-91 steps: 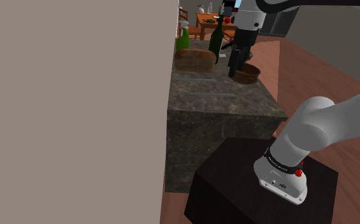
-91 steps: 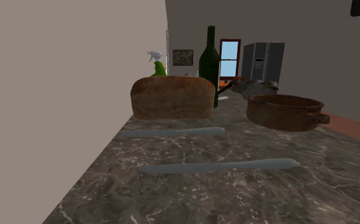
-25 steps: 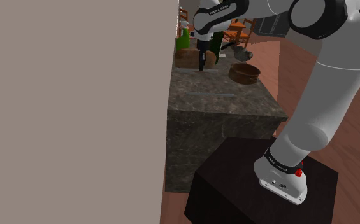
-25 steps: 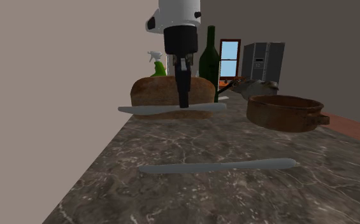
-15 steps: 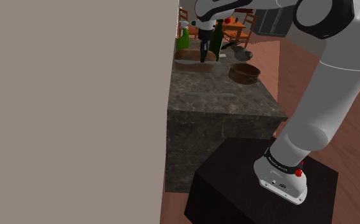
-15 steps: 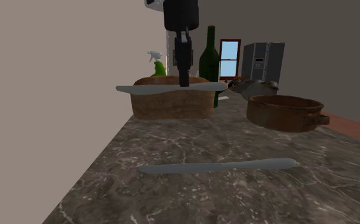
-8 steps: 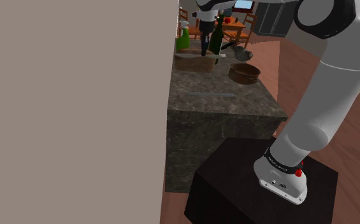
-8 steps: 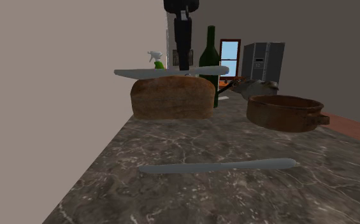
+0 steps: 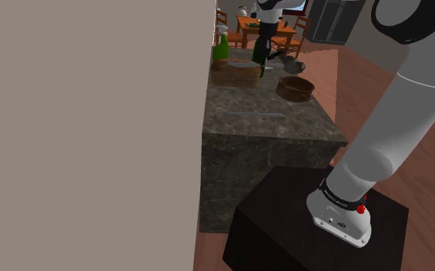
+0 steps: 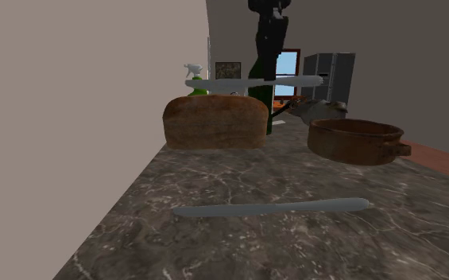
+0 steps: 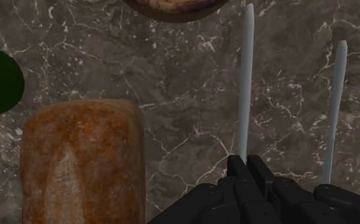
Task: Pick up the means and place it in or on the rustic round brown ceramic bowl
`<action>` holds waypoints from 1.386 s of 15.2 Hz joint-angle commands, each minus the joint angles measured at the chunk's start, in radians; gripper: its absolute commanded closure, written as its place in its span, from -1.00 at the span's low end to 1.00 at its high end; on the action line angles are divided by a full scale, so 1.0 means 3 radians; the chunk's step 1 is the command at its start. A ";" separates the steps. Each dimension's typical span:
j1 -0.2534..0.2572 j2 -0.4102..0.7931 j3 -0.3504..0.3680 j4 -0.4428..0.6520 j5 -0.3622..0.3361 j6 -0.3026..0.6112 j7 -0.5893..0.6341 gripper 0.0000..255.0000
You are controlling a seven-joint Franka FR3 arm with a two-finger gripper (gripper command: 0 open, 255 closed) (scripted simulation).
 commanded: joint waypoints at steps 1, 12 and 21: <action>-0.0070 -0.0079 -0.0066 -0.0075 -0.0026 0.0005 -0.0137 1.00; -0.0476 -0.0252 -0.0480 -0.0187 -0.0109 -0.0002 -0.0940 1.00; -0.0691 -0.0172 -0.0709 -0.0242 -0.0078 0.0147 -0.1384 1.00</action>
